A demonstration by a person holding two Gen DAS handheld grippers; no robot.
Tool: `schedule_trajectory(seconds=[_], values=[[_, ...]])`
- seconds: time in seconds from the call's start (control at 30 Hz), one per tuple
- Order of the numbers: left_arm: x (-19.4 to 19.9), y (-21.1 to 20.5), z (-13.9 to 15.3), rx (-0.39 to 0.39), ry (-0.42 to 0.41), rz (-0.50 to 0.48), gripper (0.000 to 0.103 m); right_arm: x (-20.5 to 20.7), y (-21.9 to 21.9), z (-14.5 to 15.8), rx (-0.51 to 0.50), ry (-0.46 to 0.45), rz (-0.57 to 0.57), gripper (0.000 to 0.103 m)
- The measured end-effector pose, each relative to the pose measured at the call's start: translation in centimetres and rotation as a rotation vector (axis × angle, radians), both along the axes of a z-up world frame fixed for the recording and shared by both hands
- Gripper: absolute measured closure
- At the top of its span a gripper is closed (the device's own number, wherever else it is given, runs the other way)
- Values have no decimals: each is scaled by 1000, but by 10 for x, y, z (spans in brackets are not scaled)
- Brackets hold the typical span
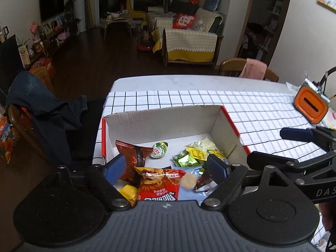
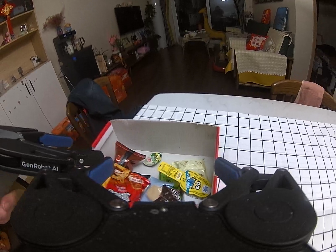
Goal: Organize snacks
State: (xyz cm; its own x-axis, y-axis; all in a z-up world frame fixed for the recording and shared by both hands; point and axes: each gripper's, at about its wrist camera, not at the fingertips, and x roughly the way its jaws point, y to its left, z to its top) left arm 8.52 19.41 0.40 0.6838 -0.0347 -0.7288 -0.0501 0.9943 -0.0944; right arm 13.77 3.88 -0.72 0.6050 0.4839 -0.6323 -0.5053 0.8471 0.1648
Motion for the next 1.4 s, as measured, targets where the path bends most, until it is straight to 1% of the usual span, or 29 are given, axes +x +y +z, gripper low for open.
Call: schedule_trajectory(seconds=[0.07,0.13,0.2,0.23,0.43,0.63,0.83,1.03,1.4], values=[[-8,1,5,-4,-15,7,13,-7,-3,4,14,-1,-3,0],[-16,1,11,-12,-26,16,6,-14,-5,7,23,-4,-8,0],[-23,2,16,-19,-43,20,1,-22,-7,11,42,-5,-7,0],[-26,1,18,-16,-52,22,0,-25,-7,12,50,-5,-12,0],[-44,-5,24,-6,-78,28,0,-46,-10,16,82,-8,-26,0],[-53,-13,28,7,-78,45,0,-60,-13,15,101,-11,-45,0],[-59,-19,28,18,-79,56,0,-64,-20,14,122,-18,-87,0],[-61,-21,27,7,-78,69,0,-65,-18,10,97,-8,-84,0],[-60,-22,22,-5,-60,66,0,-65,-21,4,111,9,-98,0]])
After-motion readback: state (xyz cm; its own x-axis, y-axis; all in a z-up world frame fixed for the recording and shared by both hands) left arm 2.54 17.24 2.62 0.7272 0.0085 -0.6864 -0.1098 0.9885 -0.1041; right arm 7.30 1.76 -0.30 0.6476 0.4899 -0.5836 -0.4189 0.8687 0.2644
